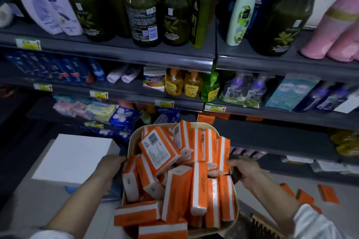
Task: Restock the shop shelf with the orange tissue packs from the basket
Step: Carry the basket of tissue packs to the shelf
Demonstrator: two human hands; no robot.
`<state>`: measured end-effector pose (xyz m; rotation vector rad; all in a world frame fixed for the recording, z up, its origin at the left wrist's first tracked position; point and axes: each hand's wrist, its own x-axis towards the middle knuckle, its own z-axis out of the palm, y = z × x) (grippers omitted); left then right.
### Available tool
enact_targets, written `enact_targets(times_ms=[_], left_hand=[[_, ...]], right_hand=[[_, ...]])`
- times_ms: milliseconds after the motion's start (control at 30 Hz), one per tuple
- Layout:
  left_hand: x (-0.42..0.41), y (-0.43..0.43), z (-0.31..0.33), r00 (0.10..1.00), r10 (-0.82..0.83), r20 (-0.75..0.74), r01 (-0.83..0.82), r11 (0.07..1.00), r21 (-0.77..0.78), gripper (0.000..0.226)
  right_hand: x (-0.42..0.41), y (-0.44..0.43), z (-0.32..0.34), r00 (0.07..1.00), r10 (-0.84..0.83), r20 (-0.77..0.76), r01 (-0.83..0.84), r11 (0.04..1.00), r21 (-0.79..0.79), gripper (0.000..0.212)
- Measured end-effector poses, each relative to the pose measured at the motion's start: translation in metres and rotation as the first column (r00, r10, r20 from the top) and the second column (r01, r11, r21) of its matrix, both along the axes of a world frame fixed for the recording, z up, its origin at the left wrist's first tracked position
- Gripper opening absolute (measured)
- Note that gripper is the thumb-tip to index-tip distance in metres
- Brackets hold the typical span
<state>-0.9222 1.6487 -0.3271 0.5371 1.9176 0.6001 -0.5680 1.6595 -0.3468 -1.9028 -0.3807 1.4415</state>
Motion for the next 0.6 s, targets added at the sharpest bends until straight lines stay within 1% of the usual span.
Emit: enact_targets(times_ms=[133, 200, 267, 333, 400, 467, 533, 600], left_hand=[[0.007, 0.006, -0.007, 0.997, 0.073, -0.024, -0.074, 0.997, -0.016, 0.021], [0.011, 0.008, -0.011, 0.99, 0.137, -0.029, -0.137, 0.99, -0.029, 0.025], [0.016, 0.007, -0.018, 0.975, 0.223, -0.019, -0.224, 0.973, -0.059, 0.024], [0.026, 0.006, -0.024, 0.95, 0.311, -0.031, -0.313, 0.947, -0.075, 0.022], [0.04, 0.005, -0.025, 0.921, 0.387, -0.043, -0.39, 0.918, -0.076, 0.023], [0.051, 0.005, -0.026, 0.88, 0.472, -0.05, -0.474, 0.878, -0.061, 0.017], [0.061, 0.001, -0.028, 0.845, 0.533, -0.044, -0.535, 0.844, -0.044, 0.009], [0.068, -0.005, -0.034, 0.818, 0.574, -0.047, -0.575, 0.817, -0.047, 0.012]], right_hand=[[0.007, 0.035, -0.024, 0.996, 0.083, -0.014, -0.084, 0.996, -0.02, 0.027], [0.011, 0.053, -0.041, 0.986, 0.164, -0.007, -0.164, 0.986, -0.025, 0.031], [0.016, 0.073, -0.058, 0.964, 0.265, 0.014, -0.264, 0.964, -0.03, 0.032], [0.022, 0.093, -0.069, 0.933, 0.36, 0.004, -0.359, 0.932, -0.054, 0.028], [0.025, 0.11, -0.068, 0.907, 0.42, -0.021, -0.42, 0.904, -0.073, 0.022], [0.026, 0.128, -0.063, 0.871, 0.491, 0.012, -0.488, 0.868, -0.087, 0.022], [0.028, 0.142, -0.058, 0.838, 0.545, 0.013, -0.541, 0.835, -0.1, 0.016], [0.03, 0.154, -0.06, 0.808, 0.589, -0.003, -0.586, 0.804, -0.098, 0.02]])
